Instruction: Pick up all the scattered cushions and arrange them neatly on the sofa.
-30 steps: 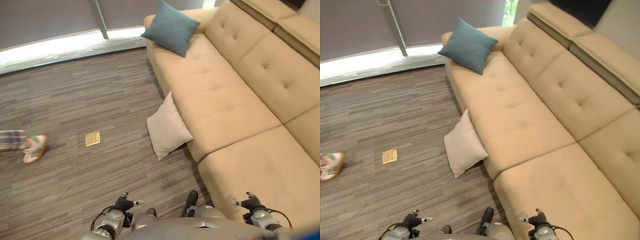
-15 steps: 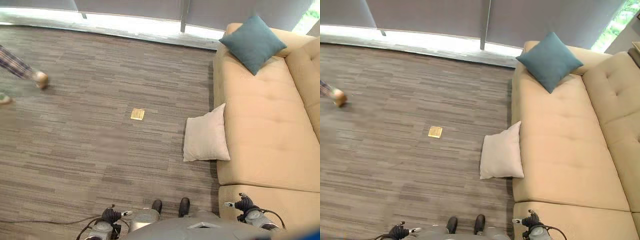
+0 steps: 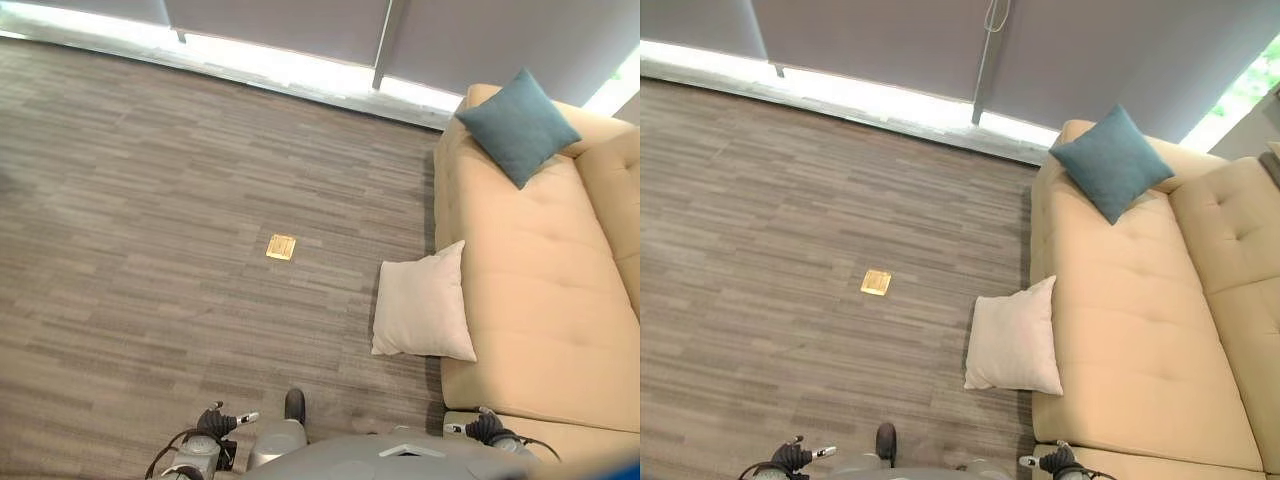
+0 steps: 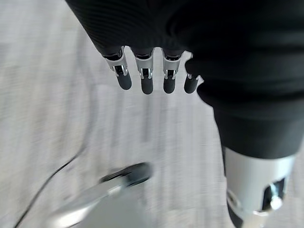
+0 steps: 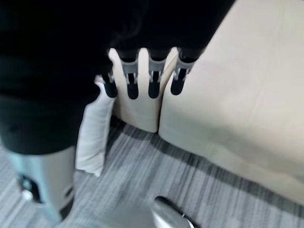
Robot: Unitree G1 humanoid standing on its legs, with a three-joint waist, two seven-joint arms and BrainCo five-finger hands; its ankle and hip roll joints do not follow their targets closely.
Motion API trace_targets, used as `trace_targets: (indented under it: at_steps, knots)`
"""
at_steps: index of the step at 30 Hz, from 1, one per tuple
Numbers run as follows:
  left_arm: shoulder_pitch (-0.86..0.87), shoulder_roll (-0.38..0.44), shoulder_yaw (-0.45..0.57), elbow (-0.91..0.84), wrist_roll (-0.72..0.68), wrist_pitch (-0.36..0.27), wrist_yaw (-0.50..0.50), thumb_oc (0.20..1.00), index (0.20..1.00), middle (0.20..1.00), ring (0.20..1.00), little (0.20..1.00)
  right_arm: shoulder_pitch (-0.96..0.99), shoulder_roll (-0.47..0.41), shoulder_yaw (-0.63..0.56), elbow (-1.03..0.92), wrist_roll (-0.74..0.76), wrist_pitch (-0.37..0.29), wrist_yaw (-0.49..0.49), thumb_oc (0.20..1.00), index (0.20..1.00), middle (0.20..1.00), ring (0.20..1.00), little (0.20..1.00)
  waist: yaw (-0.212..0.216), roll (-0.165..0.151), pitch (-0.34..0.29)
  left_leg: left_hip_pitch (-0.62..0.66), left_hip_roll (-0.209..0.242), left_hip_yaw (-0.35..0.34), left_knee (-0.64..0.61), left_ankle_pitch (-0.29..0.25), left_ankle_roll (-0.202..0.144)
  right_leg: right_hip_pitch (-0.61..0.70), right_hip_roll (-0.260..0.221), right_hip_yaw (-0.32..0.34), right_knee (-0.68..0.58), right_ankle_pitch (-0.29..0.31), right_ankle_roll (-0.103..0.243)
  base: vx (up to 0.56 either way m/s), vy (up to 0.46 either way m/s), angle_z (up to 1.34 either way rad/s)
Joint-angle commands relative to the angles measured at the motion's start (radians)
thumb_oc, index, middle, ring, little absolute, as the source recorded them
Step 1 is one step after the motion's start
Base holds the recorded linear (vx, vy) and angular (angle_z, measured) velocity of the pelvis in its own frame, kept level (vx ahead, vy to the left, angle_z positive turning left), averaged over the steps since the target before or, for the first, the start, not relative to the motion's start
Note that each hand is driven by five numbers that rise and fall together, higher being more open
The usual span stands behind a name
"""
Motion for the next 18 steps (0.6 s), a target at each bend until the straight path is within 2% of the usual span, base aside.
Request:
trace_targets:
  at_steps: [1, 3, 4, 5, 6, 7, 8, 10, 11, 13, 14, 15, 16, 18]
  knots:
    - [0.033, 0.015, 0.015, 0.003, 0.004, -0.004, 0.004, 1.0, 1.0, 1.0, 1.0, 1.0, -0.051, -0.026, 0.012, 0.003, -0.022, 0.002, -0.009, 1.0, 1.0, 1.0, 1.0, 1.0, 0.031, 0.006, 0.006, -0.025, 0.005, -0.055, 0.093, -0.113, -0.077, 0.064, 0.076, -0.005, -0.256, 0.134, -0.012, 0.18, 0.104, 0.15]
    - [0.034, 0.012, 0.014, 0.003, 0.003, -0.004, 0.003, 1.0, 1.0, 1.0, 1.0, 1.0, -0.049, -0.026, 0.014, 0.004, -0.023, 0.001, -0.009, 1.0, 1.0, 1.0, 1.0, 1.0, 0.027, 0.007, 0.005, -0.013, 0.0, -0.063, 0.086, -0.116, -0.078, 0.052, 0.087, -0.005, -0.282, 0.124, -0.019, 0.21, 0.058, -0.02]
    - [0.036, 0.007, 0.006, 0.01, 0.005, -0.006, 0.003, 1.0, 1.0, 1.0, 1.0, 1.0, -0.05, -0.034, 0.02, 0.008, -0.027, 0.007, -0.011, 1.0, 1.0, 1.0, 1.0, 1.0, 0.012, 0.0, 0.005, 0.023, -0.024, -0.084, 0.07, -0.134, -0.079, 0.013, 0.121, -0.006, -0.431, 0.129, -0.022, 0.31, 0.042, -0.3]
    - [0.035, 0.004, 0.007, 0.017, 0.006, -0.006, 0.003, 1.0, 1.0, 1.0, 1.0, 1.0, -0.05, -0.039, 0.02, 0.007, -0.029, 0.01, -0.012, 1.0, 1.0, 1.0, 1.0, 1.0, 0.005, -0.005, 0.007, 0.038, -0.035, -0.095, 0.065, -0.145, -0.08, 0.0, 0.127, -0.012, -0.502, 0.15, -0.015, 0.53, 0.043, -0.14]
    - [0.036, -0.005, 0.009, 0.031, 0.018, -0.006, 0.005, 1.0, 1.0, 1.0, 1.0, 1.0, -0.044, -0.045, 0.02, 0.011, -0.042, 0.015, -0.013, 1.0, 1.0, 1.0, 1.0, 1.0, -0.012, -0.01, 0.014, 0.066, -0.044, -0.109, 0.086, -0.183, -0.082, -0.008, 0.128, -0.027, -0.582, 0.185, 0.007, 0.46, -0.021, -0.02]
    - [0.037, -0.009, 0.008, 0.034, 0.023, -0.007, 0.012, 1.0, 1.0, 1.0, 1.0, 1.0, -0.028, -0.041, 0.013, 0.014, -0.035, 0.014, -0.013, 1.0, 1.0, 1.0, 1.0, 1.0, -0.021, -0.022, 0.006, 0.076, -0.054, -0.118, 0.113, -0.208, -0.087, 0.017, 0.134, 0.002, -0.602, 0.189, -0.003, 0.54, -0.059, 0.31]
    - [0.046, -0.012, 0.008, 0.033, 0.032, -0.009, 0.003, 1.0, 1.0, 1.0, 1.0, 1.0, -0.012, -0.042, 0.003, 0.021, -0.031, 0.014, -0.012, 1.0, 1.0, 1.0, 1.0, 1.0, -0.021, -0.03, -0.01, 0.085, -0.049, -0.111, 0.162, -0.243, -0.103, 0.056, 0.121, -0.023, -0.625, 0.19, -0.01, 0.47, -0.117, 0.5]
    - [0.04, -0.021, -0.017, 0.014, 0.042, -0.006, -0.005, 1.0, 1.0, 1.0, 1.0, 1.0, -0.013, -0.05, 0.0, 0.027, -0.02, 0.007, -0.014, 1.0, 1.0, 1.0, 1.0, 1.0, -0.02, -0.043, -0.016, 0.01, -0.023, -0.077, 0.388, -0.22, -0.143, 0.138, 0.126, -0.016, -0.677, 0.181, -0.031, 0.31, -0.098, 0.95]
    - [0.038, -0.023, -0.021, 0.012, 0.041, -0.005, -0.004, 1.0, 1.0, 1.0, 1.0, 1.0, -0.015, -0.052, 0.0, 0.025, -0.017, 0.007, -0.013, 1.0, 1.0, 1.0, 1.0, 1.0, -0.017, -0.045, -0.014, -0.015, -0.014, -0.07, 0.426, -0.217, -0.144, 0.149, 0.128, -0.009, -0.681, 0.176, -0.037, 0.11, -0.002, 0.5]
    - [0.032, -0.03, -0.033, 0.008, 0.038, -0.003, -0.003, 1.0, 1.0, 1.0, 1.0, 1.0, -0.022, -0.058, 0.0, 0.022, -0.004, 0.006, -0.018, 1.0, 1.0, 1.0, 1.0, 1.0, -0.008, -0.057, -0.009, -0.08, -0.003, -0.068, 0.397, -0.244, -0.127, 0.173, 0.122, 0.017, -0.704, 0.164, -0.035, 0.08, 0.052, -0.47]
    - [0.029, -0.032, -0.039, 0.011, 0.042, -0.001, -0.003, 1.0, 1.0, 1.0, 1.0, 1.0, -0.023, -0.059, -0.001, 0.021, -0.003, 0.005, -0.02, 1.0, 1.0, 1.0, 1.0, 1.0, -0.006, -0.057, -0.012, -0.087, -0.003, -0.078, 0.362, -0.238, -0.127, 0.178, 0.125, 0.025, -0.711, 0.161, -0.032, 0.12, 0.099, -0.83]
    - [0.022, -0.034, -0.042, 0.011, 0.037, -0.004, -0.003, 1.0, 1.0, 1.0, 1.0, 1.0, -0.025, -0.06, 0.001, 0.022, -0.001, 0.006, -0.022, 1.0, 1.0, 1.0, 1.0, 1.0, 0.0, -0.053, -0.009, -0.111, -0.011, -0.121, 0.296, -0.198, -0.136, 0.184, 0.135, 0.05, -0.714, 0.157, -0.032, 0.13, 0.127, -0.85]
    - [0.016, -0.036, -0.047, 0.015, 0.034, -0.009, -0.004, 1.0, 1.0, 1.0, 1.0, 1.0, -0.026, -0.063, 0.003, 0.023, 0.0, 0.005, -0.025, 1.0, 1.0, 1.0, 1.0, 1.0, 0.01, -0.05, -0.004, -0.136, -0.025, -0.182, 0.248, -0.153, -0.145, 0.192, 0.147, 0.08, -0.714, 0.152, -0.033, 0.12, 0.129, -0.85]
    - [0.009, -0.042, -0.05, 0.028, 0.03, -0.01, -0.009, 1.0, 1.0, 1.0, 1.0, 1.0, -0.033, -0.07, 0.003, 0.027, -0.003, 0.004, -0.026, 1.0, 1.0, 1.0, 1.0, 1.0, 0.013, -0.038, -0.002, -0.149, -0.045, -0.286, 0.189, -0.115, -0.152, 0.202, 0.162, 0.127, -0.7, 0.135, -0.039, 0.16, 0.151, -1.13]
